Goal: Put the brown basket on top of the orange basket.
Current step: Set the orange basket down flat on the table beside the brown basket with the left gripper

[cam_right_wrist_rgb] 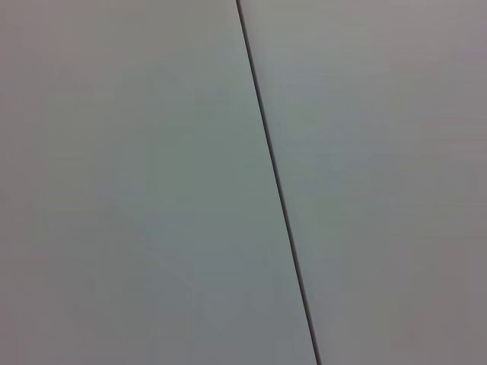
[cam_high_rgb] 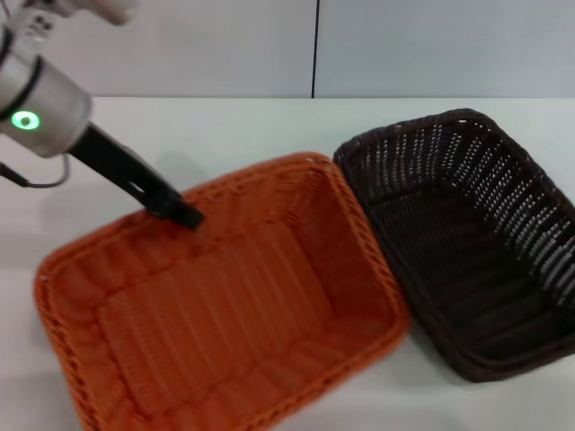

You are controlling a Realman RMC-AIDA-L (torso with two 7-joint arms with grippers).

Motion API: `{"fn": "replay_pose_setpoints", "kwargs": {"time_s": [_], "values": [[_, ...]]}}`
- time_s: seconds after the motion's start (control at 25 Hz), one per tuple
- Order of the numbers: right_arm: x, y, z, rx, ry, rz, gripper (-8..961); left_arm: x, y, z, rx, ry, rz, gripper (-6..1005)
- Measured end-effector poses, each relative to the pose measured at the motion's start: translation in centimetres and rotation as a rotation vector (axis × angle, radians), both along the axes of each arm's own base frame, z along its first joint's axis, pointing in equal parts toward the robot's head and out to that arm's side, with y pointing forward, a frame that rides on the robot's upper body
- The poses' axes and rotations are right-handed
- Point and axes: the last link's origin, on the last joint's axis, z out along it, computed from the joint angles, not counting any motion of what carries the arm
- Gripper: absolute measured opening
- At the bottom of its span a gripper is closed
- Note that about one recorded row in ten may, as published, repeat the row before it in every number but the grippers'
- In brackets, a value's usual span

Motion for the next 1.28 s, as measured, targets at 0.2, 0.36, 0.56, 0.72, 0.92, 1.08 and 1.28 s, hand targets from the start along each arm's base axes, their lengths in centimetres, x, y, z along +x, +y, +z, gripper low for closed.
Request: {"fn": "replay_pose_setpoints", "kwargs": {"time_s": [0.2,0.36,0.56,0.72,0.92,1.08,1.28], "values": [[0.2,-0.2,-0.1,-0.001,0.002,-0.005,559,1.5,0.2,-2.3,-0.049,-0.019,-0.045,205],[0.4,-0.4,-0.1,-0.001,0.002,-0.011,559,2.6,0.5,-4.1,-0.088,-0.059,-0.077,210],[0.6,-0.5,-0.1,-0.001,0.002,-0.015,558,3.5,0.7,-5.0,-0.099,-0.106,-0.107,216],[0.8,-0.7,-0.1,-0.001,0.003,-0.02,558,4.1,0.6,-5.5,-0.113,-0.135,-0.129,221],[0.8,-0.7,-0.2,-0.002,0.003,-0.021,559,4.5,0.3,-6.2,-0.142,-0.12,-0.148,227],[0.8,-0.7,-0.2,-0.003,0.004,-0.022,559,4.6,0.2,-6.7,-0.148,-0.105,-0.146,231],[0.8,-0.7,-0.2,-0.004,0.004,-0.023,560,4.3,0.4,-6.4,-0.128,-0.11,-0.141,238]]}}
